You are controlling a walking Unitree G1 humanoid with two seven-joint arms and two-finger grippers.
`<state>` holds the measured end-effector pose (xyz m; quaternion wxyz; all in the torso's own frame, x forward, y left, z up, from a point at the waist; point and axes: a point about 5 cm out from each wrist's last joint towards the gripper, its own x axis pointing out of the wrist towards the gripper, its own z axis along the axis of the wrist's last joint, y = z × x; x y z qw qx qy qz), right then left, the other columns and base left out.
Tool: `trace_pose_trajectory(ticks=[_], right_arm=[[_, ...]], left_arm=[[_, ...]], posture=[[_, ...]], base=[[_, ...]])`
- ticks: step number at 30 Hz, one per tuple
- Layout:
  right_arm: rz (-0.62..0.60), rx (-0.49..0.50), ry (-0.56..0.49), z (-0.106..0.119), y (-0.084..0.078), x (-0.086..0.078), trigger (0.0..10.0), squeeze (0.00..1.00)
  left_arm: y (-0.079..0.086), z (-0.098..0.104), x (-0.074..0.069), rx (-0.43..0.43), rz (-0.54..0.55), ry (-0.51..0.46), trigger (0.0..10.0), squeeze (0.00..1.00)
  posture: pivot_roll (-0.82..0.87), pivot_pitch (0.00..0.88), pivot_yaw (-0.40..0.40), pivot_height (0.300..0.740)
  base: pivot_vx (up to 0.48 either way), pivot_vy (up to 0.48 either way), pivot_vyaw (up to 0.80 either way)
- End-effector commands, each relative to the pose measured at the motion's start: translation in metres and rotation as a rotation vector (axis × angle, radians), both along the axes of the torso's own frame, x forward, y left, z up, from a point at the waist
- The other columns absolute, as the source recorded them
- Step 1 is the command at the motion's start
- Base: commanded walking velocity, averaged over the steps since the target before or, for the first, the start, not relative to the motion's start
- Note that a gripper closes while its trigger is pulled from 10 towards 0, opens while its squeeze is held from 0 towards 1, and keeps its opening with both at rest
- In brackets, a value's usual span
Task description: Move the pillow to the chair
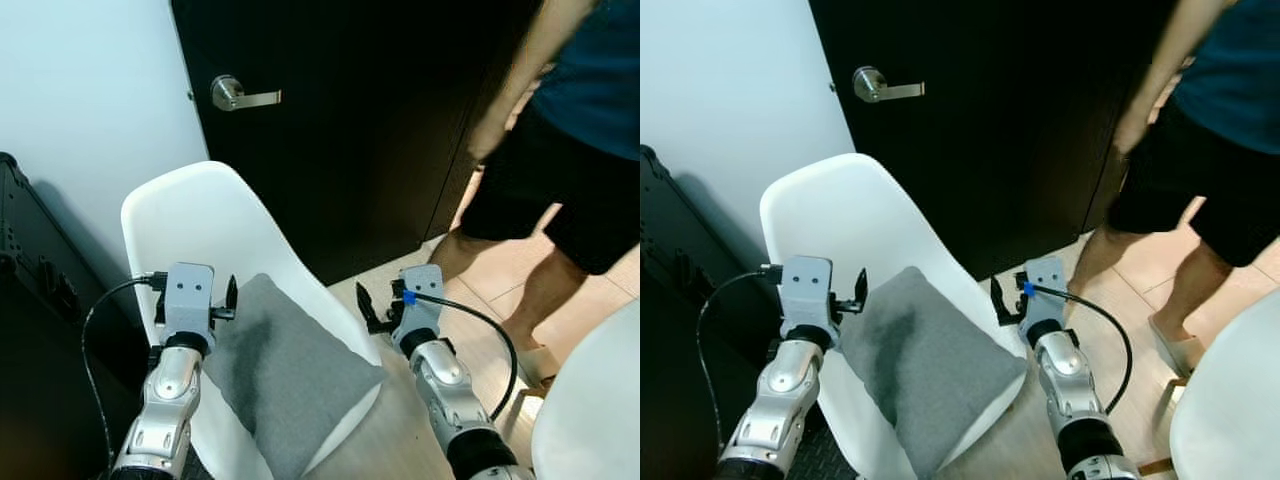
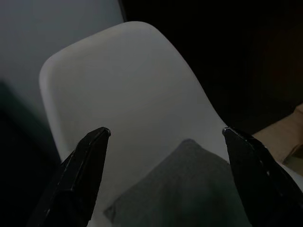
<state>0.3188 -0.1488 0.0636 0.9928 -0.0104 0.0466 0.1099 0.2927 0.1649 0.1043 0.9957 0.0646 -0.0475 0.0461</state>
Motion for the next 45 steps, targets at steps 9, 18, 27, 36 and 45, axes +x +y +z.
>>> trace_pose_trajectory(ticks=[9,18,27,36,45], right_arm=[[0.015,0.005,0.048,-0.011,0.005,-0.006,10.0,0.00],[0.023,0.004,0.047,-0.010,0.006,-0.005,10.0,0.00],[0.031,0.004,0.045,-0.010,0.008,-0.004,10.0,0.00],[0.038,0.004,0.040,-0.008,0.010,-0.002,10.0,0.00],[0.043,0.006,0.036,-0.007,0.012,-0.001,10.0,0.00]], left_arm=[[0.006,-0.013,-0.005,-0.021,0.057,0.050,10.0,0.00],[0.008,-0.015,-0.006,-0.031,0.068,0.046,10.0,0.00],[0.011,-0.015,-0.006,-0.084,0.102,0.042,10.0,0.00],[0.012,-0.013,-0.004,-0.087,0.116,0.029,10.0,0.00],[0.011,-0.012,-0.004,-0.063,0.116,0.026,10.0,0.00]], posture=[[0.03,0.086,0.002,0.740],[0.04,0.083,0.001,0.740],[0.04,0.086,-0.003,0.740],[0.04,0.083,-0.008,0.740],[0.04,0.084,-0.007,0.740]], base=[[0.000,0.000,0.00],[0.000,-0.320,0.00],[0.000,-0.053,0.00],[0.000,0.000,0.00],[0.000,-0.389,0.00]])
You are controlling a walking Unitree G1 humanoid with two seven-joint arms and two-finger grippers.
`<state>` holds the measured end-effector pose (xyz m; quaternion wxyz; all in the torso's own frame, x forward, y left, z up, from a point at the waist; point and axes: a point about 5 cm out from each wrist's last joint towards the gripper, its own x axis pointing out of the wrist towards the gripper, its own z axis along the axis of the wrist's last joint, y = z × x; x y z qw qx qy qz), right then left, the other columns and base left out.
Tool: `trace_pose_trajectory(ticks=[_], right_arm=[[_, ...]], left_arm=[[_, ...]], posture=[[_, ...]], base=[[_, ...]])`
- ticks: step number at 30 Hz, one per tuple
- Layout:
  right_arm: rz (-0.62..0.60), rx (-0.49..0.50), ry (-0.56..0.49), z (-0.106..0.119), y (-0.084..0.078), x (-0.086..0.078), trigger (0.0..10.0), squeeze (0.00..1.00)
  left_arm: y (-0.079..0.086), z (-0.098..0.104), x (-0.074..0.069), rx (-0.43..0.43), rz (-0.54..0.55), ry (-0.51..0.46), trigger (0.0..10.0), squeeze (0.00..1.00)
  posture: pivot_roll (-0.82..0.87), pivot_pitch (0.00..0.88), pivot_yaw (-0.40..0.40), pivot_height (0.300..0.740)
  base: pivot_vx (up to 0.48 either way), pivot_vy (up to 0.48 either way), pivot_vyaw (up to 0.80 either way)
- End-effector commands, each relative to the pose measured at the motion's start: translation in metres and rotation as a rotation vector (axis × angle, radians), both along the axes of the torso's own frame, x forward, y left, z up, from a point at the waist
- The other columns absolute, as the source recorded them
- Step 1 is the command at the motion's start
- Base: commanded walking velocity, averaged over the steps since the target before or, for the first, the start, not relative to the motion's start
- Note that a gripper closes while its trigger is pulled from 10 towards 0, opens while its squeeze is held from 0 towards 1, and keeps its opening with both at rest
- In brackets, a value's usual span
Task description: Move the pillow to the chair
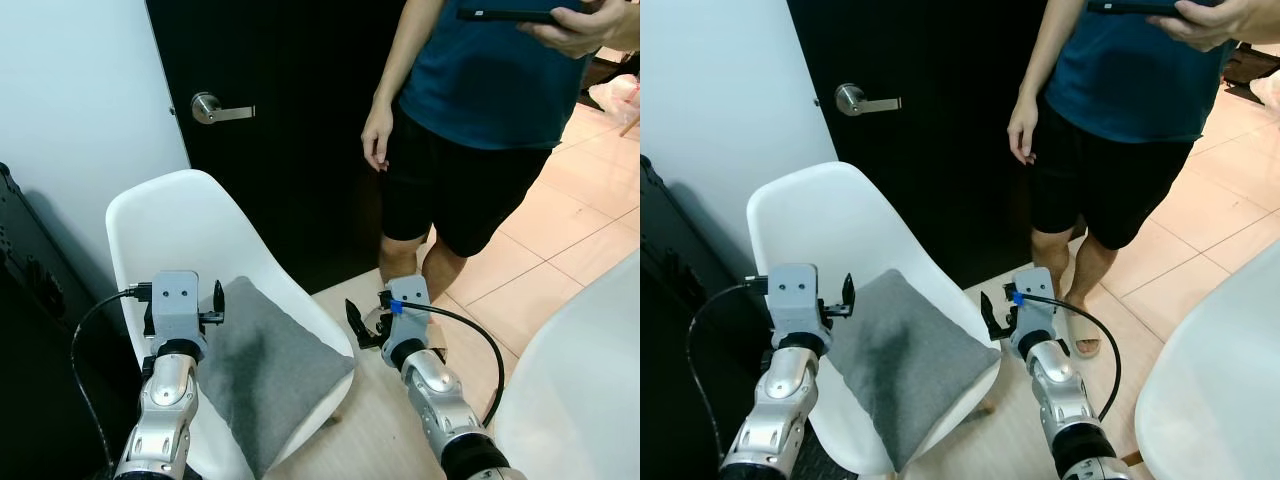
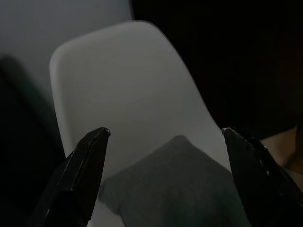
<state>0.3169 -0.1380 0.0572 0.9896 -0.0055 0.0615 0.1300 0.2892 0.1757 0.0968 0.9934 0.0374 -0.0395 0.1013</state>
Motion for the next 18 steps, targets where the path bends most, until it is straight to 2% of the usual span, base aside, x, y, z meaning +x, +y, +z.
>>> trace_pose_trajectory(ticks=[1,6,18], right_arm=[[0.003,-0.002,0.004,-0.0005,0.0009,0.0010,10.0,0.00],[0.005,0.000,0.004,0.0004,0.0007,0.0023,10.0,0.00],[0.015,0.006,0.002,0.0011,0.0026,0.0034,10.0,0.00]], left_arm=[[-0.0002,-0.0049,-0.0002,-0.001,0.006,0.020,10.0,0.00],[0.0013,-0.0030,0.0001,-0.033,0.016,0.001,10.0,0.00],[0.0011,-0.0025,-0.0008,-0.026,0.006,-0.007,10.0,0.00]], posture=[[0.04,0.084,-0.007,0.740],[0.04,0.085,-0.005,0.740],[0.04,0.086,-0.009,0.740]], base=[[0.000,-0.311,0.00],[0.000,0.000,0.00],[0.000,0.000,0.00]])
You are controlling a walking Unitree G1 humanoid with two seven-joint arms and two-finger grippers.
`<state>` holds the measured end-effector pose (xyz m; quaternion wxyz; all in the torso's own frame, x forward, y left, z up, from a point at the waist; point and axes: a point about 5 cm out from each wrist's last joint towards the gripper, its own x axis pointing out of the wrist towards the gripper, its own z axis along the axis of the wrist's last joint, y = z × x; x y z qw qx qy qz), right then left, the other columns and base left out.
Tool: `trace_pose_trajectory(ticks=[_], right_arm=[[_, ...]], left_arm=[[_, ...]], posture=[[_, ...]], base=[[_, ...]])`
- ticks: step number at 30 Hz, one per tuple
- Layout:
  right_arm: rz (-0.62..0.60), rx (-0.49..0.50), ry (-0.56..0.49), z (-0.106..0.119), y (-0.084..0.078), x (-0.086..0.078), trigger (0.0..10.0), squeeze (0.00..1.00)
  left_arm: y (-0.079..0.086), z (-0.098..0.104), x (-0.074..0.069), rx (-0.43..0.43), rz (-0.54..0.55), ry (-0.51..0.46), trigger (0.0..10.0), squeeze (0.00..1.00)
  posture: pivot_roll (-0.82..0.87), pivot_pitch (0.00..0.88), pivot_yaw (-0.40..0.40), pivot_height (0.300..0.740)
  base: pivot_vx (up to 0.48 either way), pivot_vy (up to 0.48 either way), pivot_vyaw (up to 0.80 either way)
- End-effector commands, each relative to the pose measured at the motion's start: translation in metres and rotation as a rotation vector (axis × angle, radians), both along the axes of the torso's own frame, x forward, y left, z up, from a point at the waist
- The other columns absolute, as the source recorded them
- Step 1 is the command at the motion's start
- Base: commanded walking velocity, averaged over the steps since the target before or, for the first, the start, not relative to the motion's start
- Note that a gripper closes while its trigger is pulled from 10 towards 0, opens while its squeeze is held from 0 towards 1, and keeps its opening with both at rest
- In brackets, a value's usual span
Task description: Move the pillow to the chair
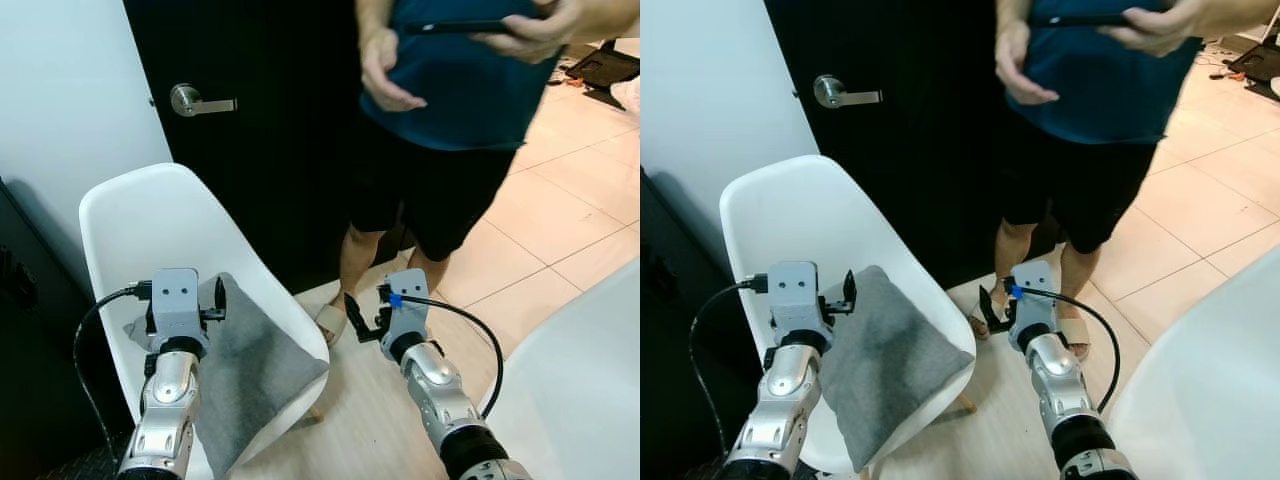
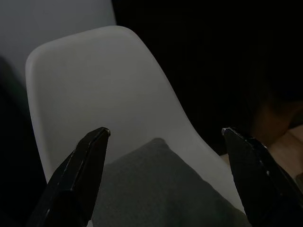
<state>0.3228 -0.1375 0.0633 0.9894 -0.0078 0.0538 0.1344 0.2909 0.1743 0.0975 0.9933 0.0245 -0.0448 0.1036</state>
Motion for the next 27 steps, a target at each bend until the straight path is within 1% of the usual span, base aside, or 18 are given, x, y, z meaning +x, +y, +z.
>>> trace_pose_trajectory(ticks=[1,6,7,10,15,27], right_arm=[[0.006,0.008,0.016,-0.0047,0.0023,-0.0023,10.0,0.00],[0.007,0.009,0.014,-0.0039,0.0024,-0.0016,10.0,0.00],[0.008,0.008,0.014,-0.0040,0.0023,-0.0016,10.0,0.00],[0.011,0.007,0.014,-0.0038,0.0025,-0.0018,10.0,0.00],[0.014,0.004,0.014,-0.0044,0.0024,-0.0026,10.0,0.00],[0.018,0.003,0.030,-0.0081,0.0017,-0.0048,10.0,0.00]], left_arm=[[0.0022,-0.0029,-0.0023,-0.006,-0.002,0.005,10.0,0.00],[0.0010,-0.0030,-0.0025,0.005,-0.016,0.008,10.0,0.00],[0.0006,-0.0045,-0.0026,-0.007,-0.014,0.019,10.0,0.00],[-0.0004,-0.0063,-0.0030,-0.030,-0.011,0.031,10.0,0.00],[-0.0002,-0.0063,-0.0043,-0.018,-0.014,0.024,10.0,0.00],[-0.0008,-0.0059,-0.0048,0.001,-0.018,0.015,10.0,0.00]], posture=[[0.04,0.086,-0.009,0.740],[0.04,0.088,-0.009,0.740],[0.04,0.089,-0.010,0.740],[0.04,0.092,-0.012,0.740],[0.04,0.095,-0.012,0.740],[0.04,0.093,-0.014,0.740]], base=[[0.000,0.000,0.00],[0.000,0.000,0.00],[0.000,0.000,0.00],[0.000,0.370,0.00],[0.000,0.429,0.00],[0.000,0.000,0.00]])
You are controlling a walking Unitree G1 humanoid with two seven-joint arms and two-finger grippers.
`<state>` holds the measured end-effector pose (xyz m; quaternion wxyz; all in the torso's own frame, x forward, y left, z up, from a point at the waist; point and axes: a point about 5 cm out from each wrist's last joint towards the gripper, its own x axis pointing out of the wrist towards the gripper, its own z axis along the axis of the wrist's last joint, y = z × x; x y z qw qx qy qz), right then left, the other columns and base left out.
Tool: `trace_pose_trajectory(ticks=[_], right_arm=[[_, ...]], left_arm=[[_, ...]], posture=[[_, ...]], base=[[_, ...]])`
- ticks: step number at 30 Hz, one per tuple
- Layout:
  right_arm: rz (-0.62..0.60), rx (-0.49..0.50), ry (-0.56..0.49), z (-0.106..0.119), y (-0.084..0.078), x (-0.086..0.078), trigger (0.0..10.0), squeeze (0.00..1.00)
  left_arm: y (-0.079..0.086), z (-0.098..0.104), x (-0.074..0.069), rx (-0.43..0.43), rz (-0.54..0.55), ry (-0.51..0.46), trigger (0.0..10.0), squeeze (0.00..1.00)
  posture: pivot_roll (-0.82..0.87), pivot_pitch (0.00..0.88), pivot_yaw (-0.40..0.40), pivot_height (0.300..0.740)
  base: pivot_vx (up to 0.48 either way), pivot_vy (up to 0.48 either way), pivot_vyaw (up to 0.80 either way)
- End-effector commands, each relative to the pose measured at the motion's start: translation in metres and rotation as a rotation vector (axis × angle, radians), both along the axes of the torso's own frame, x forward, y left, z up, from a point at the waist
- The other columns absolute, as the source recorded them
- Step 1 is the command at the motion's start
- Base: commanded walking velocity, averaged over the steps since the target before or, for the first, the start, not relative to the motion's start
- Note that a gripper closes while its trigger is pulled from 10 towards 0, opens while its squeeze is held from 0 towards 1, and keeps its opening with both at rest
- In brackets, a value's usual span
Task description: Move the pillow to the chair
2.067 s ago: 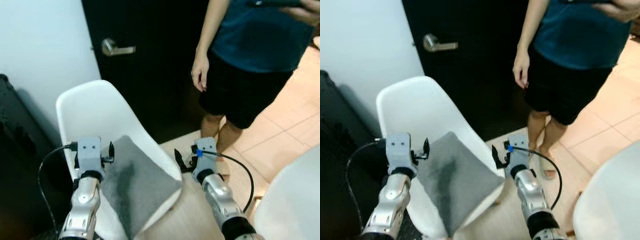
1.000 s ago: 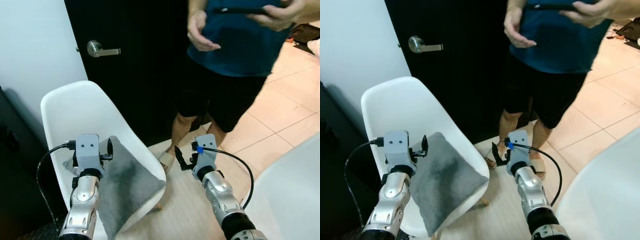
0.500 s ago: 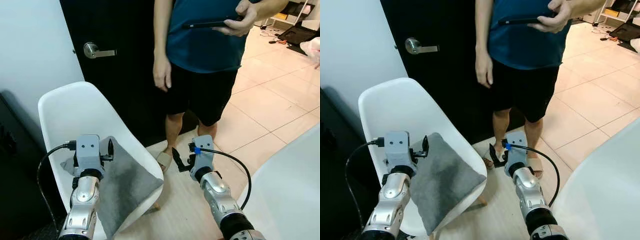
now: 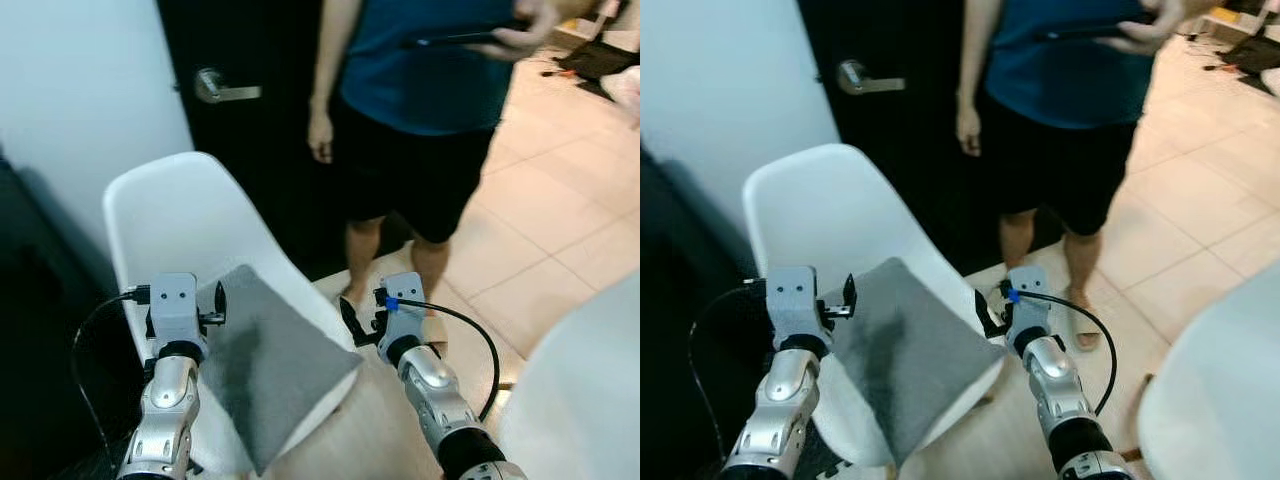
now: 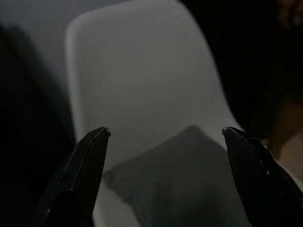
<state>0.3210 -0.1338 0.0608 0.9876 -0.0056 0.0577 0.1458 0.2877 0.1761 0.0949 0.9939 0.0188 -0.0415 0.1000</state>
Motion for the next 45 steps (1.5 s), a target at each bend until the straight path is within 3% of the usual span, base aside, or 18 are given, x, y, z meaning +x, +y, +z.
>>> trace_pose_trajectory(ticks=[1,4,7,16,19,20,23,26,28,29,32,36,39,45], right_arm=[[-0.003,-0.012,0.040,-0.009,-0.002,-0.004,10.0,0.00],[-0.039,-0.051,0.089,-0.019,-0.008,-0.008,10.0,0.00],[-0.083,-0.058,0.095,-0.021,-0.015,-0.009,10.0,0.00],[-0.177,-0.059,0.137,-0.029,-0.033,-0.014,10.0,0.00],[-0.337,-0.138,0.165,-0.036,-0.055,-0.019,10.0,0.00],[-0.337,-0.138,0.165,-0.036,-0.055,-0.019,10.0,0.00],[-0.498,-0.170,0.208,-0.044,-0.073,-0.027,10.0,0.00],[-0.595,-0.142,0.249,-0.052,-0.082,-0.037,10.0,0.00],[-0.622,-0.137,0.267,-0.056,-0.085,-0.041,10.0,0.00],[-0.651,-0.134,0.290,-0.061,-0.089,-0.047,10.0,0.00],[-0.677,-0.117,0.334,-0.069,-0.091,-0.055,10.0,0.00],[-0.564,-0.099,0.446,-0.084,-0.081,-0.062,10.0,0.00],[-0.529,-0.106,0.484,-0.089,-0.078,-0.066,10.0,0.00],[-0.500,-0.102,0.513,-0.091,-0.074,-0.064,10.0,0.00]], left_arm=[[-0.005,-0.006,-0.001,0.017,-0.025,0.028,10.0,0.00],[-0.010,-0.015,-0.001,0.044,-0.065,0.077,10.0,0.00],[-0.013,-0.015,-0.003,0.073,-0.086,0.065,10.0,0.00],[-0.008,-0.037,-0.006,0.033,-0.080,0.183,10.0,0.00],[0.003,-0.070,-0.016,-0.043,-0.066,0.341,10.0,0.00],[0.003,-0.070,-0.016,-0.043,-0.066,0.341,10.0,0.00],[-0.004,-0.076,-0.016,-0.056,-0.148,0.394,10.0,0.00],[-0.014,-0.080,-0.015,-0.116,-0.227,0.417,10.0,0.00],[-0.017,-0.082,-0.015,-0.112,-0.240,0.428,10.0,0.00],[-0.018,-0.084,-0.015,-0.068,-0.242,0.440,10.0,0.00],[-0.018,-0.089,-0.015,-0.039,-0.229,0.475,10.0,0.00],[-0.011,-0.100,-0.019,-0.070,-0.186,0.547,10.0,0.00],[-0.008,-0.097,-0.018,-0.041,-0.196,0.517,10.0,0.00],[0.006,-0.095,-0.018,0.014,-0.103,0.473,10.0,0.00]], posture=[[0.04,0.093,-0.014,0.740],[0.04,0.090,-0.014,0.740],[0.03,0.088,-0.013,0.740],[0.03,0.056,-0.011,0.740],[0.02,0.037,-0.012,0.740],[0.02,0.037,-0.012,0.740],[0.02,0.033,-0.014,0.740],[0.01,0.029,-0.012,0.740],[0.01,0.029,-0.010,0.740],[0.00,0.027,-0.008,0.740],[0.00,0.024,-0.005,0.740],[-0.01,0.010,0.013,0.740],[0.00,0.003,0.014,0.740],[0.05,0.000,-0.020,0.740]], base=[[0.000,0.000,0.00],[0.000,0.000,0.00],[0.000,0.000,0.00],[0.000,0.000,-0.80],[0.000,0.000,-0.80],[0.000,0.000,-0.80],[0.000,0.000,-0.80],[0.000,0.000,-0.80],[0.000,0.000,-0.80],[0.000,0.000,-0.80],[0.000,0.000,-0.80],[0.000,0.000,-0.80],[0.000,0.000,-0.80],[0.000,0.000,-0.80]])
